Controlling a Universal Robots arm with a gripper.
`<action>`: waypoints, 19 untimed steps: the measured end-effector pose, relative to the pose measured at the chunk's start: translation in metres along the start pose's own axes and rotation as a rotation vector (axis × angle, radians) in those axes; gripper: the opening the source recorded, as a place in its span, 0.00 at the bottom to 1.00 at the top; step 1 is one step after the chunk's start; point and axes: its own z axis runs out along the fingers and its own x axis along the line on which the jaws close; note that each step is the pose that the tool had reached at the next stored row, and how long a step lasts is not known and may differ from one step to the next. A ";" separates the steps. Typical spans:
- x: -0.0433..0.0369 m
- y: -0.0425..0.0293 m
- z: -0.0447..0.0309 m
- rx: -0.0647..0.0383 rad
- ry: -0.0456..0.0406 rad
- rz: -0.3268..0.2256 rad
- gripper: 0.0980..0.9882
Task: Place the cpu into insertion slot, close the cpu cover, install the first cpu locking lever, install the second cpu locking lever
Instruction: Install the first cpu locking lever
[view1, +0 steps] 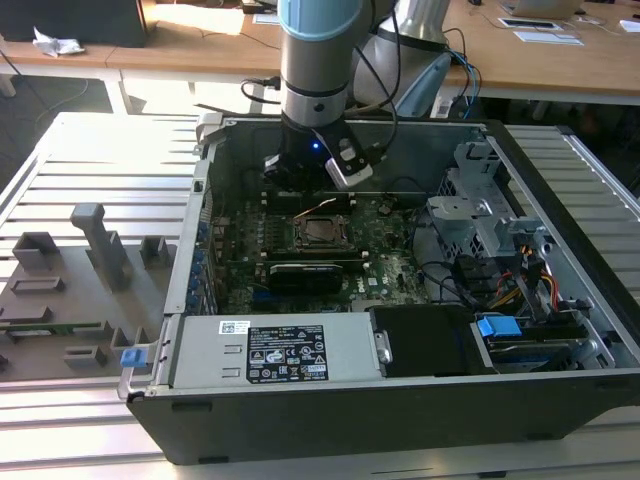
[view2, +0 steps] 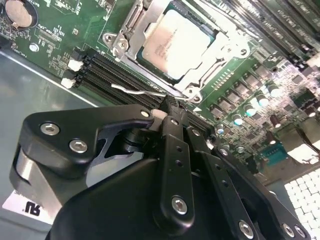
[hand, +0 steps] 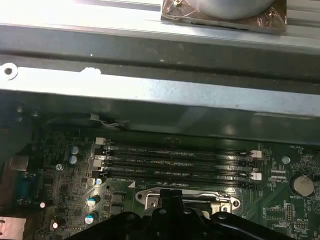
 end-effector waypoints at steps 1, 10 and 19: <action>-0.0004 0.0007 0.0009 0.000 0.0000 0.000 0.01; -0.0053 0.0085 0.0083 0.000 -0.0001 0.000 0.01; -0.0147 0.0081 0.0139 0.000 0.0003 0.000 0.01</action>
